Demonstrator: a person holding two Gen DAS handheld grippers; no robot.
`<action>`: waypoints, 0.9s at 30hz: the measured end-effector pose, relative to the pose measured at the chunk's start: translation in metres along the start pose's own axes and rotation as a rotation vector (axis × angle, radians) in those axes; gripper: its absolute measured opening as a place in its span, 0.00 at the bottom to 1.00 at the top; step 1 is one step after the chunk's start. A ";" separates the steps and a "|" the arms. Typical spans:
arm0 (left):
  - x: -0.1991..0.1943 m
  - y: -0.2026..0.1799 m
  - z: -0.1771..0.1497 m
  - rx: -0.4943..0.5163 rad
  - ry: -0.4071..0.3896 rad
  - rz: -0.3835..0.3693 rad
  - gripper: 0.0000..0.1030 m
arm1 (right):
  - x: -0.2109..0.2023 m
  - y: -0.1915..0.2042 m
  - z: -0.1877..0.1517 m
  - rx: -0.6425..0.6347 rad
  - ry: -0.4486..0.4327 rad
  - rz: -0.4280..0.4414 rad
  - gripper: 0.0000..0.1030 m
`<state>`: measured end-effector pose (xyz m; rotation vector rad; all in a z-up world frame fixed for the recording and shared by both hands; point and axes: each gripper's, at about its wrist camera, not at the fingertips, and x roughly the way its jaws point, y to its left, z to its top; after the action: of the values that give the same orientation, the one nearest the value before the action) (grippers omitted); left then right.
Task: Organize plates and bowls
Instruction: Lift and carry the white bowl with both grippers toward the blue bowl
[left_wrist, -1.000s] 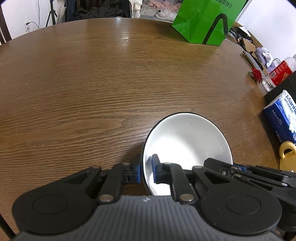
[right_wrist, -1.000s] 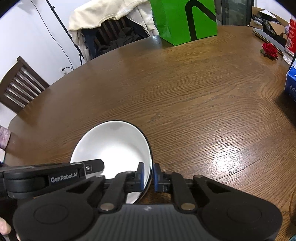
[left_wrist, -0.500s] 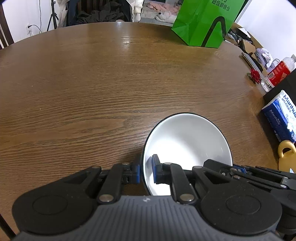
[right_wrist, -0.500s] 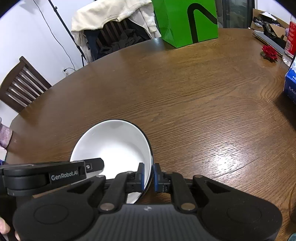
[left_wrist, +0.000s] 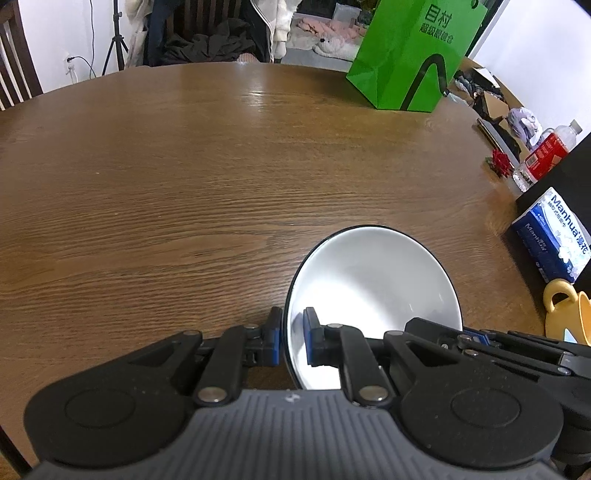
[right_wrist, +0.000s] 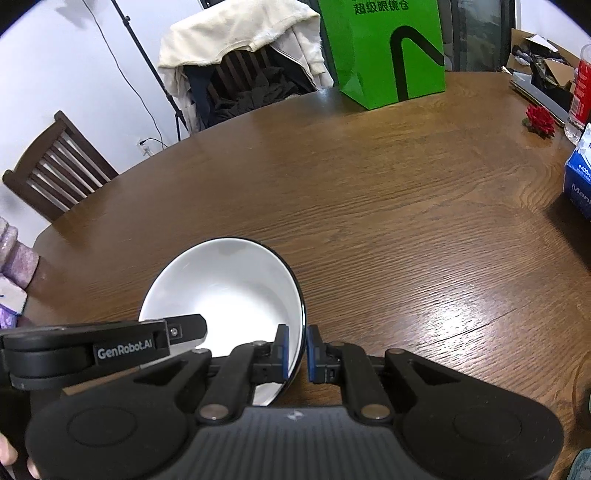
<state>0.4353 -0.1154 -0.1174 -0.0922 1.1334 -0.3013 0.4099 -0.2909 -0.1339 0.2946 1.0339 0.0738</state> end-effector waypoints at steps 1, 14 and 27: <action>-0.004 0.002 -0.001 -0.001 -0.004 0.001 0.12 | -0.002 0.002 -0.001 -0.003 -0.002 0.001 0.09; -0.045 0.024 -0.021 -0.017 -0.041 0.011 0.12 | -0.026 0.038 -0.018 -0.055 -0.012 0.019 0.09; -0.083 0.054 -0.039 -0.023 -0.055 0.019 0.12 | -0.048 0.082 -0.040 -0.086 -0.017 0.027 0.09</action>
<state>0.3782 -0.0371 -0.0738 -0.1095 1.0829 -0.2671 0.3572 -0.2137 -0.0900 0.2311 1.0068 0.1398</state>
